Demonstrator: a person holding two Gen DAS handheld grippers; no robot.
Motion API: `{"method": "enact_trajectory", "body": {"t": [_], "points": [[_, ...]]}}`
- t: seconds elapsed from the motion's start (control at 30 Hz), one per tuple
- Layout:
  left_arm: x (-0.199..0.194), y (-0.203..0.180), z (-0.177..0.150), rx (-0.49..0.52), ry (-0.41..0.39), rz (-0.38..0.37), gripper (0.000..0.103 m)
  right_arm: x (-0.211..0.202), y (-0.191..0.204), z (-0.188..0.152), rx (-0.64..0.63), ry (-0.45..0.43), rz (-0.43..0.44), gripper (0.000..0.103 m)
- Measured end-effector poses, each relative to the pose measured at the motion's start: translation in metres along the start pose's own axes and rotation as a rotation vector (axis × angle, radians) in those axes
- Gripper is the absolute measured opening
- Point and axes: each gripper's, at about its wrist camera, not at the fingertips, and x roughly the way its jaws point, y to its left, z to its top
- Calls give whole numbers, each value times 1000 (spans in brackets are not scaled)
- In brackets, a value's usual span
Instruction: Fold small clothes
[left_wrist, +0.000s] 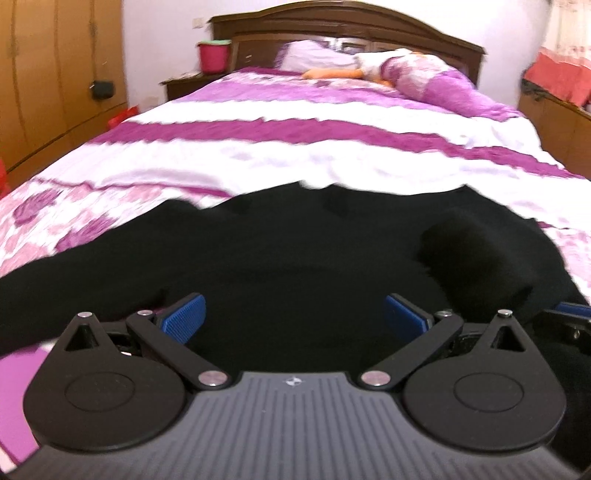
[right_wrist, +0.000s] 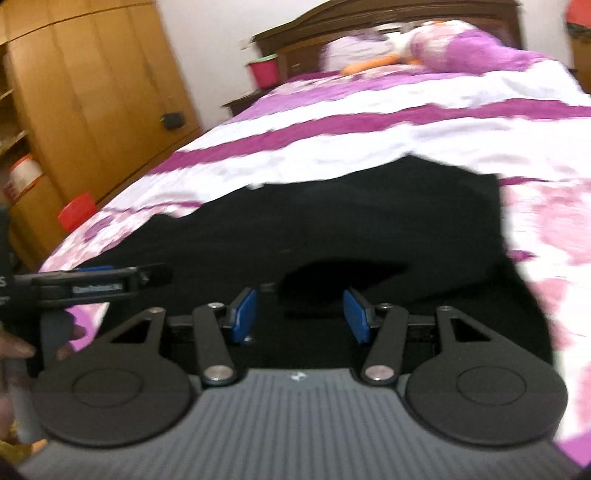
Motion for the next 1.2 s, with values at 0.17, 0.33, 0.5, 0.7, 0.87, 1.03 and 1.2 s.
{"method": "enact_trajectory", "body": {"t": [0.17,0.33,0.5,0.7,0.87,1.03,1.2], "points": [[3,-50,7,68,-9,-70,103,-10,-38,-1,64,-71,-185,55],[16,-110,6,219,-22,-69,103,-10,-66,-8,158,-102,-231,55],[48,-154,-2,351,-20,-15,103,-1,-75,-18,181,-88,-224,55],[64,-143,8,237,-80,99,103,8,-77,-28,163,-71,-232,54],[60,-88,19,58,-82,149,103,9,-78,-29,144,-72,-231,54],[55,-39,6,-56,-37,153,103,10,-79,-30,138,-72,-231,54],[56,-5,-6,-109,-6,118,103,10,-76,-29,117,-60,-235,54]]}}
